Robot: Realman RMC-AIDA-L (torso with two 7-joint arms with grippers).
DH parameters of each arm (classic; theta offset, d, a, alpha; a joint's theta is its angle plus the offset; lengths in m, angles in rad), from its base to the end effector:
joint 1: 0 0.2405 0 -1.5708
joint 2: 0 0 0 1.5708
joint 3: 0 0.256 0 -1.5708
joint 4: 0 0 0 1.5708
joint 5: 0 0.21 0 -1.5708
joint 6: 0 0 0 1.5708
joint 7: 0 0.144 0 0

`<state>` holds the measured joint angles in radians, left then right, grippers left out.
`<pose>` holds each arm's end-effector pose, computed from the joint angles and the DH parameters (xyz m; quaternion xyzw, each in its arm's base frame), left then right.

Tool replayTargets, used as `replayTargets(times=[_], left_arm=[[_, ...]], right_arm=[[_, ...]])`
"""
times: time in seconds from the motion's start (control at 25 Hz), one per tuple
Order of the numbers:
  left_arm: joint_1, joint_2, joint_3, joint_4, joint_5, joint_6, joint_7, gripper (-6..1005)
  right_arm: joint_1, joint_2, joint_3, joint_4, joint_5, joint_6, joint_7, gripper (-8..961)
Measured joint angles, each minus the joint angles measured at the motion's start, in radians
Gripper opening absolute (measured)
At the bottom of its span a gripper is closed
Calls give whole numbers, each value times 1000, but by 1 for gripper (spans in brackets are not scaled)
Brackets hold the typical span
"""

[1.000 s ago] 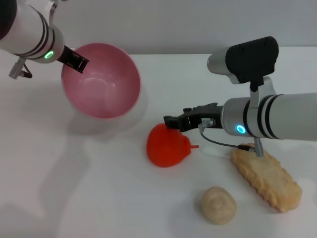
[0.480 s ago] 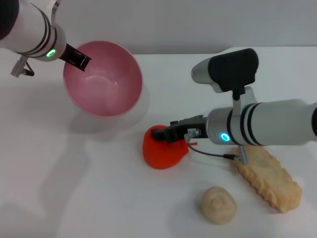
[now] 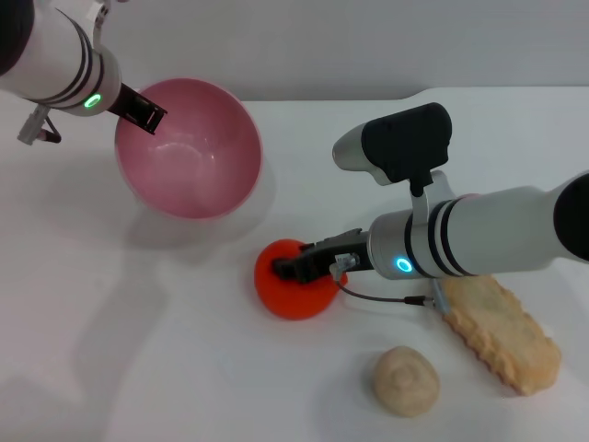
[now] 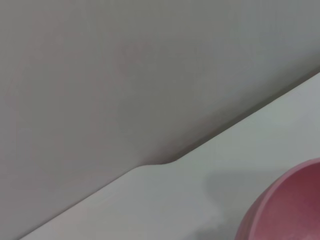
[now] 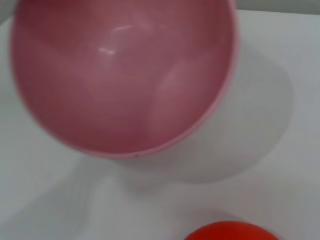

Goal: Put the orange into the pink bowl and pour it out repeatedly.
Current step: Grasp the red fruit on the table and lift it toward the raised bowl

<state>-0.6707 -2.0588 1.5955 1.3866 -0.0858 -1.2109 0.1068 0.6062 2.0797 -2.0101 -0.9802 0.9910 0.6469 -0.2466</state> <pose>-0.1514 0.4154 0.0209 -0.8245 -0.2959 0.1649 0.4533 0.1662 0.3457 -0.1394 -0.8886 0.4167 0.0182 0.1908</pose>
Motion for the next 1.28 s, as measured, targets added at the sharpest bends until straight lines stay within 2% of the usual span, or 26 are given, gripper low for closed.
replayTargets(times=[0.04, 0.16, 0.36, 0.76, 1.04, 1.28], left_arm=[[0, 0, -1, 0, 0, 0, 3, 45], [0, 0, -2, -2, 0, 1, 5, 46], [0, 0, -7, -3, 0, 9, 14, 46], [2, 0, -6, -3, 0, 21, 16, 46], [7, 0, -4, -3, 0, 25, 16, 46], [10, 0, 2, -3, 0, 28, 16, 46]], right_arm=[[-5, -1, 1, -10, 0, 5, -9, 594], [-21, -2, 4, -38, -11, 12, -18, 423], [-29, -3, 7, -51, -18, 13, -19, 223], [-114, -8, 52, -206, -90, 48, -9, 103], [-218, -5, 109, -457, -159, 130, -5, 50], [-247, -3, 143, -617, -195, 187, -4, 50]])
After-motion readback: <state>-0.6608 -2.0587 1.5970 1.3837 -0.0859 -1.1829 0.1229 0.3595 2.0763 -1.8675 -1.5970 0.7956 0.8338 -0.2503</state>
